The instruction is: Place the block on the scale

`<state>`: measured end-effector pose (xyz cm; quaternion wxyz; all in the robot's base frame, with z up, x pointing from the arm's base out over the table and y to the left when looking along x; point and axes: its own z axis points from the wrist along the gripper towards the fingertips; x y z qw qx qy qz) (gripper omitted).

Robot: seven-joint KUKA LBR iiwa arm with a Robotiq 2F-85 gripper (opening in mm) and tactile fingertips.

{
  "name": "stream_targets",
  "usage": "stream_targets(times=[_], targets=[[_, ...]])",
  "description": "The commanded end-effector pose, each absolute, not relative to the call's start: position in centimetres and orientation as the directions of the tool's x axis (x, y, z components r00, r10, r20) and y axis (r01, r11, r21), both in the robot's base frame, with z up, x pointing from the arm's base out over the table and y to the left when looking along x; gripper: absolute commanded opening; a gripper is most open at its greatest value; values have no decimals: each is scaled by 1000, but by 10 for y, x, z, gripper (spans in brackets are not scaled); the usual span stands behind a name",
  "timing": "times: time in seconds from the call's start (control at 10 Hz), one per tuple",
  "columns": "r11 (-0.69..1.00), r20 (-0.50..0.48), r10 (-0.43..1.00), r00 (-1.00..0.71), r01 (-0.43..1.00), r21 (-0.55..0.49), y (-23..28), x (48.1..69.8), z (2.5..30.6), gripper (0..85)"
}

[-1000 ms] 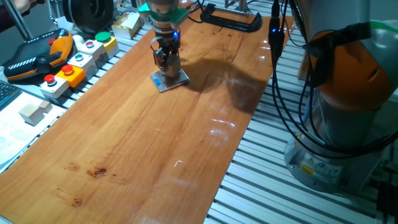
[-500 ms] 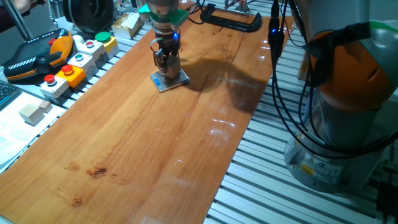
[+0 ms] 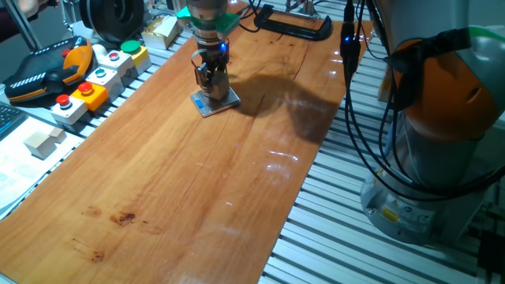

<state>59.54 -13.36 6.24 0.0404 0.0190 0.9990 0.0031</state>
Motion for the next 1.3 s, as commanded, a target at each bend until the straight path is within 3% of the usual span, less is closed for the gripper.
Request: stream_targets(times=[0.0, 0.8, 1.2], targets=[[999, -84, 38, -996, 38, 10, -134, 595, 62, 7], [999, -96, 34, -995, 33, 17, -133, 595, 61, 7], [999, -93, 39, -995, 36, 33, -132, 595, 60, 73]])
